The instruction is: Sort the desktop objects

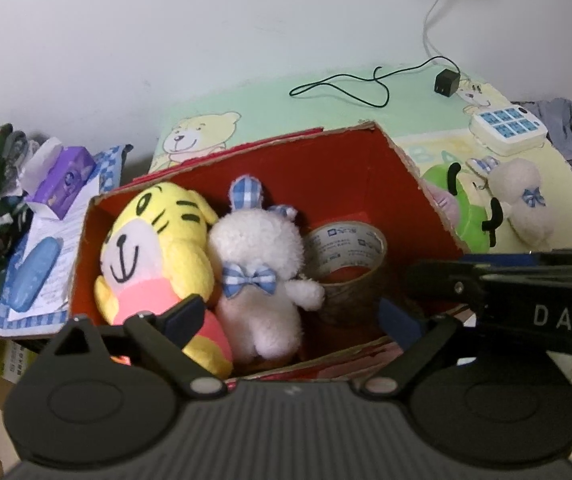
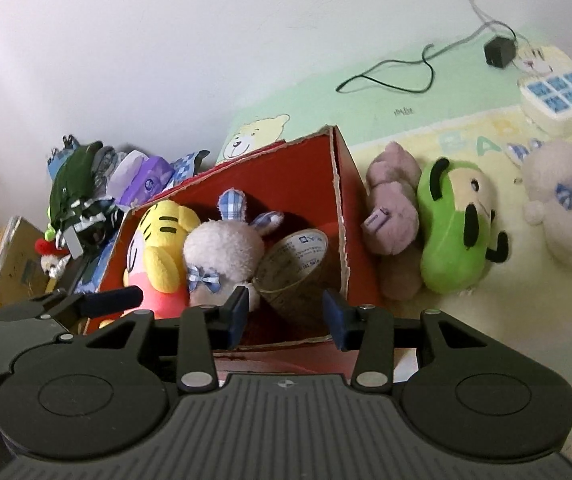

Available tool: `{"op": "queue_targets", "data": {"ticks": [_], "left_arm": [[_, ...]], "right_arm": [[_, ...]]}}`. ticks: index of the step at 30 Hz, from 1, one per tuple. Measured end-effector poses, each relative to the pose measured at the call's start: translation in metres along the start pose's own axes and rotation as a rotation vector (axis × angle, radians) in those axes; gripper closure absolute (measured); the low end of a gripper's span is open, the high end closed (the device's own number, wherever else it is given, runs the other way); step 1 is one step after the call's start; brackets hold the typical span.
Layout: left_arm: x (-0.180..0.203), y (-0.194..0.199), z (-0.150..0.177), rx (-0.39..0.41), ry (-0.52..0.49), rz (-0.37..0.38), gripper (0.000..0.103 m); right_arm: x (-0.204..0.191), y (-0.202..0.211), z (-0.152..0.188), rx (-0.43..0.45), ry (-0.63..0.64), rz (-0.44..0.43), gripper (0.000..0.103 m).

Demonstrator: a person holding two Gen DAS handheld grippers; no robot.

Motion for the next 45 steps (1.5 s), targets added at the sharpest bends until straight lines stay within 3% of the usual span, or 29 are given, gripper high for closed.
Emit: {"op": "queue_targets", "data": {"ticks": [10,25,32,37,43,45], "left_arm": [[0.015,0.012,-0.005,-0.005,0.036,-0.082,0.006],[0.077,0.017,-0.003,-0.055,0.09,-0.096,0.006],[0.12,0.011,0.006,-0.08,0.087,-0.039,0.006],[0.157,0.0,0.015,-0.113,0.084,0.049,0.006],[0.197,-0.012,0.013,-0.07,0.042,0.104,0.005],[0.209,-0.016,0.009,-0.044,0.047,0.152,0.005]], "right_arm": [[0.002,0.007,-0.008,-0.036,0.079,-0.064,0.059],[0.04,0.025,-0.019,-0.093,0.107,-0.158,0.058],[0.071,0.033,-0.016,-0.125,0.103,-0.171,0.057],[0.106,0.037,-0.01,-0.15,0.074,-0.145,0.057],[0.157,0.042,-0.006,-0.159,0.011,-0.078,0.057],[0.177,0.042,-0.006,-0.156,-0.021,-0.046,0.057]]}}
Point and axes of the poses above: each gripper's, at about its wrist camera, not at the fingertips, and y roughly against the way its jaws point, x to its right, z to its underside, the point moved 9 cm from there along -y, roughly the way its jaws point, and after that the axes turned 10 degrees about x, right-handed, at the moved point
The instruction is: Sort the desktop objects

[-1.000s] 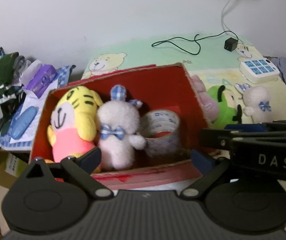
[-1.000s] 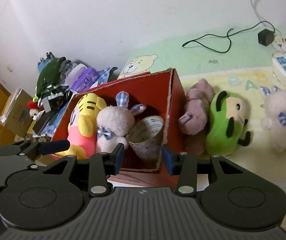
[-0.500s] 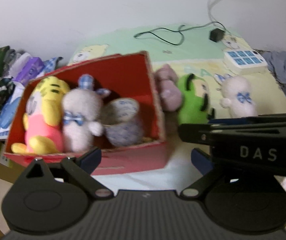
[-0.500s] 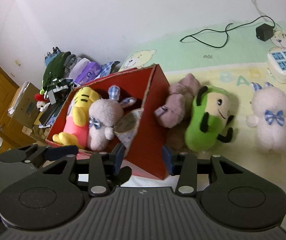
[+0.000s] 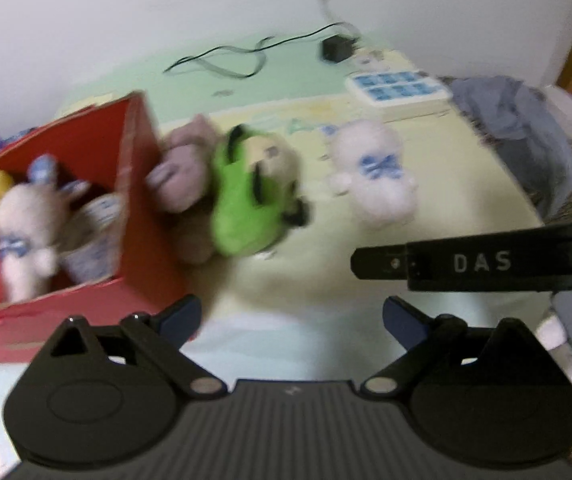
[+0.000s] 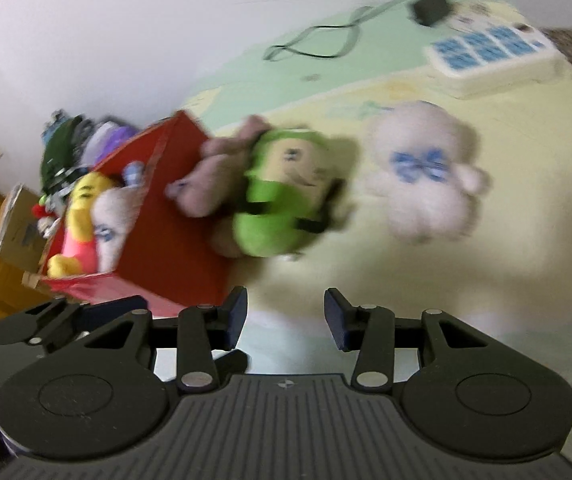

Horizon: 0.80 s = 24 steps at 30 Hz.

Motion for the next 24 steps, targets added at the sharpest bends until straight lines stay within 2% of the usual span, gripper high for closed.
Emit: {"op": "queue_targets", "data": {"ticks": [5,8,10,11,12,13,19,24], "left_arm": [[0.027,-0.026,-0.012,0.023,-0.001,0.11,0.004],[0.039,-0.044,-0.019,0.021,0.017,0.14,0.003],[0.048,-0.057,-0.025,-0.006,-0.005,0.149,0.001],[0.054,-0.064,-0.03,-0.018,-0.018,0.176,0.001],[0.055,-0.067,-0.033,-0.009,-0.016,0.179,0.001],[0.055,-0.072,-0.039,0.008,-0.007,0.167,0.001],[0.044,-0.106,-0.058,0.014,0.172,0.174,0.001],[0.046,-0.13,-0.063,-0.018,0.225,0.207,0.001]], "right_arm": [[0.048,0.004,-0.011,0.034,-0.081,0.066,0.057],[0.068,0.007,-0.025,0.061,-0.135,0.068,0.057],[0.077,0.009,-0.038,0.083,-0.138,0.07,0.056],[0.081,0.008,-0.043,0.091,-0.134,0.076,0.053],[0.085,0.008,-0.049,0.097,-0.128,0.079,0.048],[0.087,0.006,-0.053,0.098,-0.125,0.078,0.048],[0.106,-0.01,-0.079,0.093,-0.126,0.076,0.048],[0.117,-0.026,-0.09,0.074,-0.146,0.053,0.048]]}}
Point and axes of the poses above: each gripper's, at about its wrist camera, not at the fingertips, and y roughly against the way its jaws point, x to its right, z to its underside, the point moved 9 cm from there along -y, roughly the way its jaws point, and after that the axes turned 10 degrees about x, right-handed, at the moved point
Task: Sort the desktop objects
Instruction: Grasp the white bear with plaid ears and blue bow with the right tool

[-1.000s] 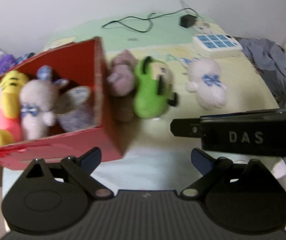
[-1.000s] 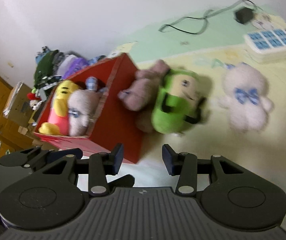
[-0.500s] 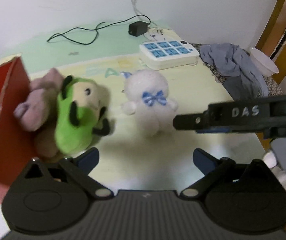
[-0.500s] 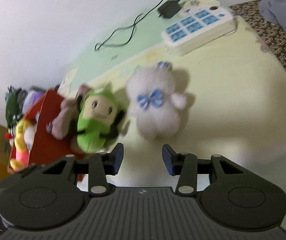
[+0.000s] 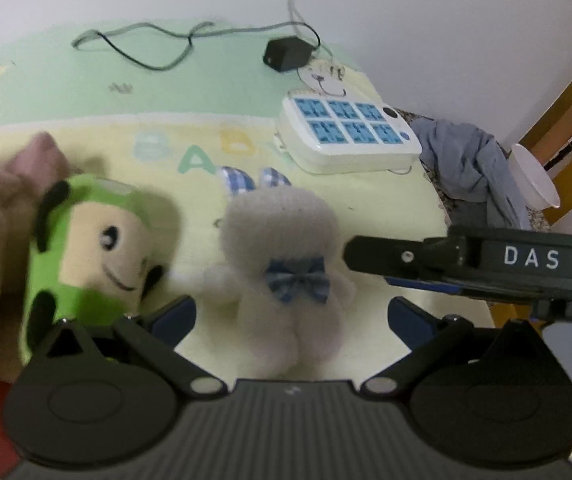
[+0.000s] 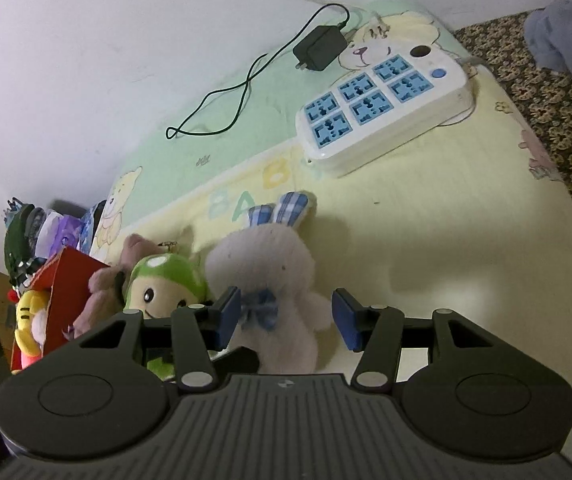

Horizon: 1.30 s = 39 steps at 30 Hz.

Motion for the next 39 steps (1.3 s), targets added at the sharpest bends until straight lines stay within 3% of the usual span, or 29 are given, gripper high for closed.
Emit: {"op": "queue_targets", "data": {"ticks": [9,11,13,23,27,39], "left_arm": [[-0.007,-0.028,-0.012,0.042,-0.063,-0.073,0.002],[-0.006,-0.029,-0.015,0.057,-0.086,-0.08,0.005],[-0.004,-0.034,-0.015,0.044,-0.117,-0.073,0.018],[-0.008,-0.038,-0.014,0.027,-0.133,-0.101,0.023],[-0.005,-0.032,-0.01,0.012,-0.133,-0.078,0.028],[0.023,0.02,0.02,-0.008,-0.178,-0.004,0.029]], "right_arm": [[0.006,-0.033,-0.008,-0.045,-0.039,-0.051,0.048],[0.004,-0.038,-0.009,-0.054,-0.053,-0.081,0.047],[0.002,-0.044,-0.01,-0.064,-0.061,-0.109,0.044],[-0.009,-0.062,-0.006,-0.103,-0.114,-0.213,0.045],[-0.009,-0.055,-0.005,-0.112,-0.109,-0.217,0.051],[-0.021,0.002,0.02,-0.096,-0.038,-0.189,0.051]]}}
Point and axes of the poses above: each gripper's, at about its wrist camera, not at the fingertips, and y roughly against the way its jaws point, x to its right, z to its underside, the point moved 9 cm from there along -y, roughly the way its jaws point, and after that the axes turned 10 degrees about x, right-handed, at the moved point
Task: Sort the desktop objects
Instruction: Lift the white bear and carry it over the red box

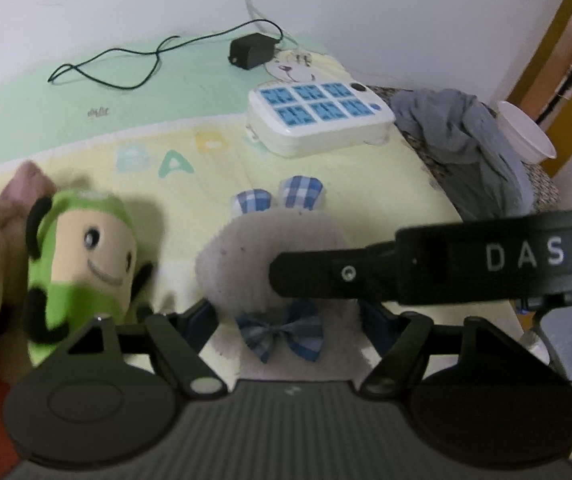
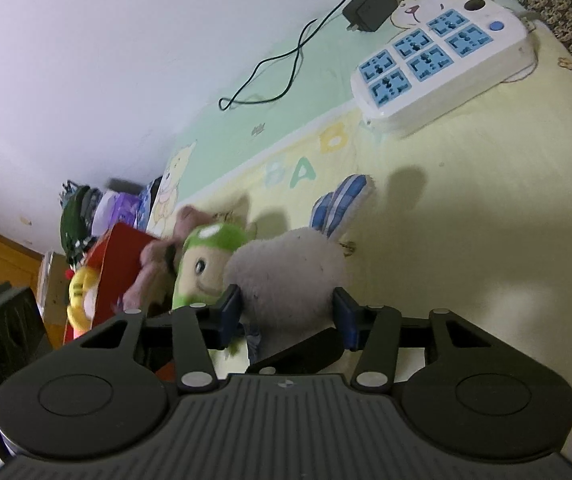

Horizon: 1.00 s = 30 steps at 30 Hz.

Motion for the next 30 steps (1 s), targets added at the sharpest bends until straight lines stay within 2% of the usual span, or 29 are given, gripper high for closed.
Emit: {"op": "queue_targets", "data": {"ticks": [7,13,19,24,30], "left_arm": [[0.001,0.043,0.031,-0.004,-0.048,0.015,0.029],[-0.014,0.079,0.053,-0.008,-0.054,0.038,0.03],[-0.041,0.121,0.073,-0.004,-0.078,0.05,0.03],[-0.074,0.154,0.083,-0.006,-0.054,0.064,0.03],[-0.107,0.198,0.09,0.04,-0.099,0.057,0.03]], "right_arm": [[-0.022,0.02,0.039,-0.022,0.016,0.011,0.051],[-0.052,0.031,0.072,-0.054,0.03,0.003,0.051],[-0.089,0.032,0.109,-0.097,0.044,-0.006,0.051],[-0.127,0.023,0.134,-0.132,0.082,-0.023,0.051],[-0.172,0.011,0.161,-0.191,0.115,-0.071,0.051]]}}
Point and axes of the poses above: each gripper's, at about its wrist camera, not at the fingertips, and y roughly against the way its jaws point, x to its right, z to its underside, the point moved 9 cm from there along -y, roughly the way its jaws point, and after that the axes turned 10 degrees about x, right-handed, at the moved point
